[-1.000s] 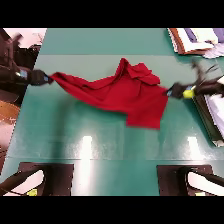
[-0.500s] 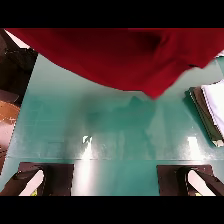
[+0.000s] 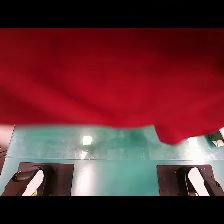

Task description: Fold the shirts.

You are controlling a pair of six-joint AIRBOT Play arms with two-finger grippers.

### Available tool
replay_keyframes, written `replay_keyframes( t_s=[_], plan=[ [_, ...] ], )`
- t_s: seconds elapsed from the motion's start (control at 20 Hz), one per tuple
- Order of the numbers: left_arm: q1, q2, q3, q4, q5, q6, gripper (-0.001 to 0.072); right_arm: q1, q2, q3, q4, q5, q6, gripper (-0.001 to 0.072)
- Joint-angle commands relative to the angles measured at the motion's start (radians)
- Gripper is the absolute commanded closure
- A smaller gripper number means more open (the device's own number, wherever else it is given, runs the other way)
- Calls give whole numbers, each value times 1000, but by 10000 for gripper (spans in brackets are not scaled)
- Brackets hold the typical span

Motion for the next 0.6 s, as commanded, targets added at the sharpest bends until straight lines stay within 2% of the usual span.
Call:
replay_keyframes(
  t_s=[0.0, 0.15, 0.35, 0.55],
  plan=[
    [0, -5, -181, 16, -70, -20, 680, 8, -32, -90, 2, 85, 10, 693],
    [0, -58, -423, 16, -108, -19, 680, 153, -155, -201, -31, 174, 30, 693],
    [0, -195, -705, 15, -108, -9, 680, 386, -357, -352, -227, 181, 80, 693],
    [-4, -432, -804, 6, 16, 66, 680, 508, -606, -416, -267, 77, 82, 693]
  ],
)
